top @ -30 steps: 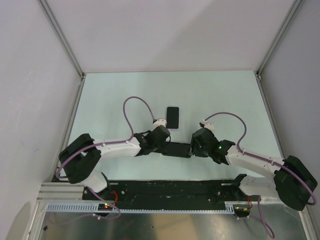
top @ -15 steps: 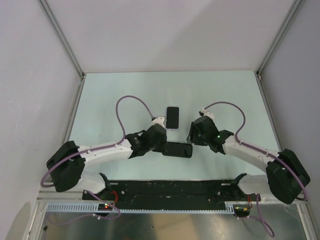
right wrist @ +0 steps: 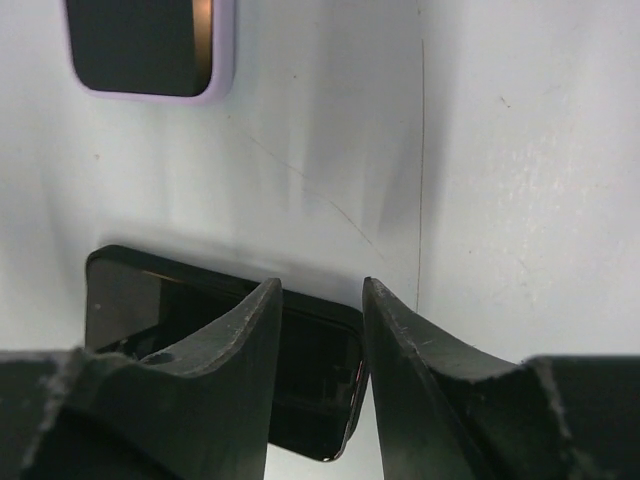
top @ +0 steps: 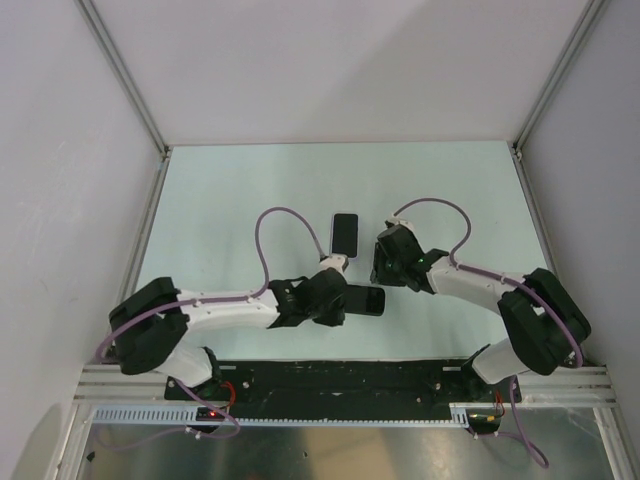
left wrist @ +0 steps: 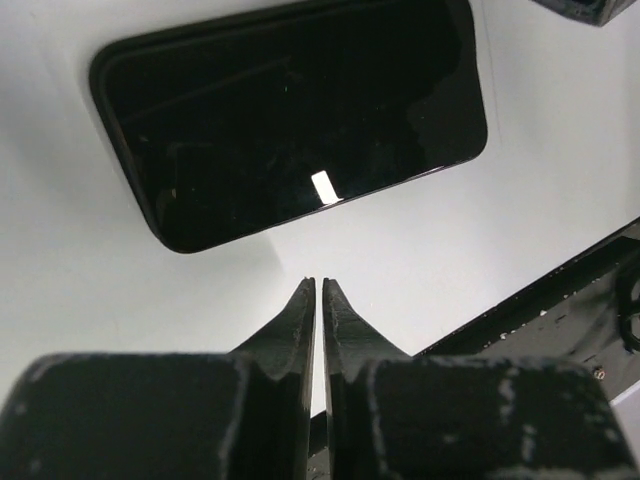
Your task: Put the phone into the phone case
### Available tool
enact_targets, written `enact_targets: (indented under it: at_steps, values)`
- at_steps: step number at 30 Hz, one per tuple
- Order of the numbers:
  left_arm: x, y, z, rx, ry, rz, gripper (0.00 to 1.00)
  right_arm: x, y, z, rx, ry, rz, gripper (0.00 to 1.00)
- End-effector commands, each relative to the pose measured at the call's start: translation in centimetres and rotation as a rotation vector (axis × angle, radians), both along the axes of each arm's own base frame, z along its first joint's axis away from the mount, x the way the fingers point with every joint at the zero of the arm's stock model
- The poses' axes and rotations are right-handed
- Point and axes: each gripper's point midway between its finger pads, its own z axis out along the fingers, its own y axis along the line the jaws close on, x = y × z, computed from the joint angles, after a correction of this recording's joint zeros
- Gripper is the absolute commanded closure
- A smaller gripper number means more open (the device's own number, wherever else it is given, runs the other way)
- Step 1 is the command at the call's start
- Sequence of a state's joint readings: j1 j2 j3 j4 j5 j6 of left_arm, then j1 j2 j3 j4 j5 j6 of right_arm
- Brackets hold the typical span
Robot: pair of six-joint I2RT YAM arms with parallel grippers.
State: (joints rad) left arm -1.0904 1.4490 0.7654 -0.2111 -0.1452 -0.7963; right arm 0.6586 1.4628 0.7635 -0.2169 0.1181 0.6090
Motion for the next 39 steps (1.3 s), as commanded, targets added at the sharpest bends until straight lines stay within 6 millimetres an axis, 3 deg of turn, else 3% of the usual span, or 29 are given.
enact_targets:
  at_steps: [1, 8, 21, 25, 30, 36, 39]
  values:
    - [0.2, -2.4, 0.4, -0.058, 0.012, 0.005, 0.92, 0.9, 0.4, -0.3, -0.008, 0.002, -0.01, 0.59]
    - [1.2, -3.0, -0.9, -0.051, 0.027, 0.019, 0.93, -0.2, -0.1, -2.1, -0.054, 0.053, -0.016, 0.63]
    - [4.8, 0.2, -1.7, -0.025, 0.025, 0.089, 0.93, -7.5, 1.1, -2.3, 0.036, 0.113, 0.007, 0.67]
    - [5.8, 1.2, -1.8, -0.012, 0.02, 0.106, 0.93, -8.9, 2.0, -1.9, 0.083, 0.115, 0.022, 0.66]
    - [6.4, 1.7, -1.3, -0.01, 0.014, 0.102, 0.93, -9.1, 2.2, -1.8, 0.086, 0.108, 0.019, 0.66]
    - [5.8, 2.9, 0.0, -0.018, -0.009, 0.115, 0.92, -7.8, 1.4, -0.4, 0.103, 0.054, -0.017, 0.65]
    - [5.5, 3.2, 0.8, -0.036, -0.019, 0.119, 0.86, -7.1, 1.2, 0.6, 0.124, 0.024, -0.025, 0.65]
